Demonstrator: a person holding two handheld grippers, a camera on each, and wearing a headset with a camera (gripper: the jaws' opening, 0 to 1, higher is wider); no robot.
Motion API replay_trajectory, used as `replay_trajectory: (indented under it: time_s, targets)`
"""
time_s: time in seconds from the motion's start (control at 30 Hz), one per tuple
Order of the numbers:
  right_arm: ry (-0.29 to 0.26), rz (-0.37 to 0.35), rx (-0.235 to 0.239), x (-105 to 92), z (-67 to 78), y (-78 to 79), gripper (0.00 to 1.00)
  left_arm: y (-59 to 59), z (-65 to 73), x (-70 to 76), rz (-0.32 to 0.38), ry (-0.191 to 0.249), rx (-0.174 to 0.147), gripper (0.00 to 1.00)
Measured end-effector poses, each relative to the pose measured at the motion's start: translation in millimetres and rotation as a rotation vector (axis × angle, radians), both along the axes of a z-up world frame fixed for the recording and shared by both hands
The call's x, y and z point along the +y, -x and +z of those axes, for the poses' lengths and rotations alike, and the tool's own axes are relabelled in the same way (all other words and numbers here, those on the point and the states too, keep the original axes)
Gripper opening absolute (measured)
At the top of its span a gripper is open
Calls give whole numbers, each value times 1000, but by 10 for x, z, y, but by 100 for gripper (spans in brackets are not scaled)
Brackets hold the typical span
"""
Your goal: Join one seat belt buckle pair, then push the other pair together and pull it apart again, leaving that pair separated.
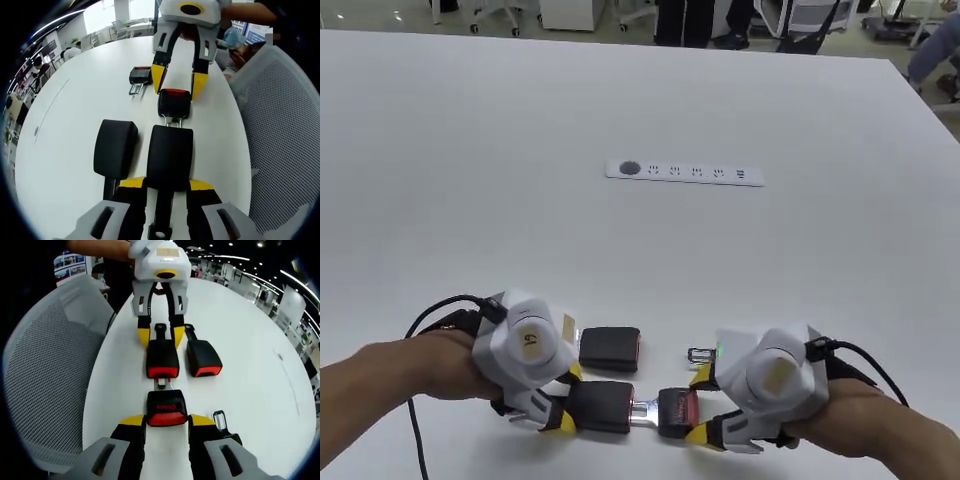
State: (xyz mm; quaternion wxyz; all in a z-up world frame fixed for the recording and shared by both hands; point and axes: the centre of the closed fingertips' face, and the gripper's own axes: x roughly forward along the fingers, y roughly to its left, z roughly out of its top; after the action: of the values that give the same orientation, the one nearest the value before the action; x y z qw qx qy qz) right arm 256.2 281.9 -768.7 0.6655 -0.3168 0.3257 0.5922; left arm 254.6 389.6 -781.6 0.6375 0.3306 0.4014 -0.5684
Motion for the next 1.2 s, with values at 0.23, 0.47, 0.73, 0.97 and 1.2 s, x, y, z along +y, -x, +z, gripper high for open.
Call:
replay_trajectory:
  time_s: [0.23, 0.47, 0.73, 0.97, 1.2]
  targets:
    - [0, -2, -3, -5, -2, 19, 29, -3, -5, -1, 9, 4, 1, 32]
    - [-11, -12, 0, 10, -12, 15, 28, -16, -10, 15, 18, 13, -2, 31]
    - [-27, -10, 12, 51, -24, 32, 27, -20, -14, 16, 21, 8, 0, 30]
    - [-42, -26, 16, 148, -25, 46, 27, -11, -12, 6, 15, 1, -2, 30]
    - [-38, 3, 14, 152, -32, 29, 26, -8, -8, -2, 12, 4, -4, 30]
